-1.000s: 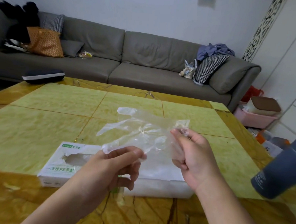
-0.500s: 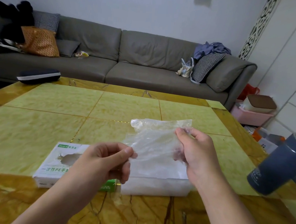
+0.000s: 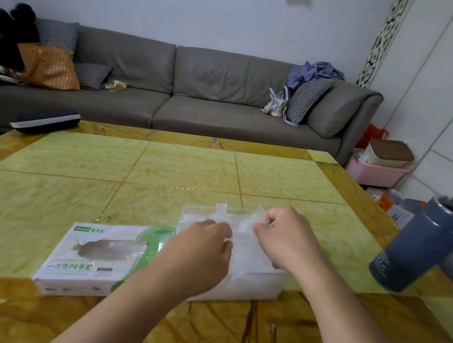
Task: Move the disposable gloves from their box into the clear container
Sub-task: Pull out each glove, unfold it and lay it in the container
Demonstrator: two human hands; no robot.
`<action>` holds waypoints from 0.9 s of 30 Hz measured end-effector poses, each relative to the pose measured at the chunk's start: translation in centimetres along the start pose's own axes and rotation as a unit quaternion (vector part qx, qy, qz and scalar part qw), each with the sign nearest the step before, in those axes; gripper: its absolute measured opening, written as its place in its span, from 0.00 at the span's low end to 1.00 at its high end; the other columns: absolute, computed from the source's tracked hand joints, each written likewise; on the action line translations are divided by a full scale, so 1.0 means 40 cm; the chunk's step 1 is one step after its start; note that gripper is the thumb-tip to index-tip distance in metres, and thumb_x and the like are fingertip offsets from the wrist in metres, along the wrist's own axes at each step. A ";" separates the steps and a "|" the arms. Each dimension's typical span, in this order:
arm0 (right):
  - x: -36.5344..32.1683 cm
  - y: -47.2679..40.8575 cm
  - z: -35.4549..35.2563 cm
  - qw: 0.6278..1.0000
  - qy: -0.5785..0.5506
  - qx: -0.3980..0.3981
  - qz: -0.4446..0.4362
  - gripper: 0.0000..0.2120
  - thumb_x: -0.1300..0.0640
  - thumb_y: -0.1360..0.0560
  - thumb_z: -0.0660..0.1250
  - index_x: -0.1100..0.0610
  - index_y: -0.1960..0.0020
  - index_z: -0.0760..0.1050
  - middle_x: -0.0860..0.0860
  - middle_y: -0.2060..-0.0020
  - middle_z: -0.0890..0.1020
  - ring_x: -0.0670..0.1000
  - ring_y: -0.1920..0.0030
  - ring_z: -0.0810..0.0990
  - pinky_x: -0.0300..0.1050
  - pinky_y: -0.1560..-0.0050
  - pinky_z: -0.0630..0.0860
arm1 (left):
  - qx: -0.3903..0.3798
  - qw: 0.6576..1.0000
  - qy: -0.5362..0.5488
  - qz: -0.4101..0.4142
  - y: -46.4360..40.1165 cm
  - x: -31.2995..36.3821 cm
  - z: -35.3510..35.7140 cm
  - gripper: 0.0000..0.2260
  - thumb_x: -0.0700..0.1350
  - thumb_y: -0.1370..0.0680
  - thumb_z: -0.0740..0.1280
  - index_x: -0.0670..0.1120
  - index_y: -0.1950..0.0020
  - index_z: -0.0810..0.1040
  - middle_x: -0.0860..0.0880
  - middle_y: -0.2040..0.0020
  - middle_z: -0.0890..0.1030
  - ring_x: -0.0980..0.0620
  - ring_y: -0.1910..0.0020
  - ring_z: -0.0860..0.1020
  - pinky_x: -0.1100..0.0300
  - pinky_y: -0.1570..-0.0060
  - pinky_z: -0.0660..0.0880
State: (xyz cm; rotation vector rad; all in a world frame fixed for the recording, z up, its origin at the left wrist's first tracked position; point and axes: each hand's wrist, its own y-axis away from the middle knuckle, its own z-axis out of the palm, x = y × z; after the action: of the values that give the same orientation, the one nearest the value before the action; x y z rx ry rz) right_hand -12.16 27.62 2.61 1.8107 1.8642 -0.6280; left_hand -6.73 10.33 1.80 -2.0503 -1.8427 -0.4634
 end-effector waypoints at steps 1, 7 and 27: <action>0.006 -0.004 0.002 1.000 0.029 0.007 0.000 0.15 0.51 0.18 0.67 0.60 0.58 0.74 0.52 0.70 0.78 0.50 0.79 0.75 0.43 0.75 0.74 | -0.040 0.999 -0.007 -0.020 -0.023 -0.001 0.010 0.15 0.52 0.15 0.59 0.55 0.29 0.75 0.55 0.37 0.78 0.54 0.44 0.78 0.54 0.42 0.79; 0.015 -0.010 0.007 0.983 0.176 0.055 0.016 0.18 0.49 0.19 0.70 0.56 0.64 0.71 0.51 0.66 0.78 0.53 0.70 0.77 0.43 0.71 0.72 | -0.203 0.977 -0.023 -0.060 -0.084 -0.014 0.020 0.25 0.59 0.22 0.72 0.55 0.27 0.73 0.55 0.37 0.80 0.53 0.42 0.79 0.57 0.39 0.77; -0.071 0.043 0.017 0.945 0.268 -0.180 -0.052 0.13 0.57 0.23 0.67 0.54 0.64 0.68 0.50 0.65 0.72 0.50 0.69 0.68 0.44 0.63 0.69 | -0.248 0.958 -0.142 -0.020 -0.105 0.012 0.008 0.22 0.55 0.23 0.72 0.54 0.31 0.75 0.55 0.47 0.81 0.51 0.51 0.80 0.60 0.59 0.73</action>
State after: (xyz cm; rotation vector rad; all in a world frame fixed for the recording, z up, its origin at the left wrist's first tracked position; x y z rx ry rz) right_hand -10.36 25.04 3.82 1.7503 2.2431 0.2034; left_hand -10.85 11.32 1.88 -2.5199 -2.0985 -0.7374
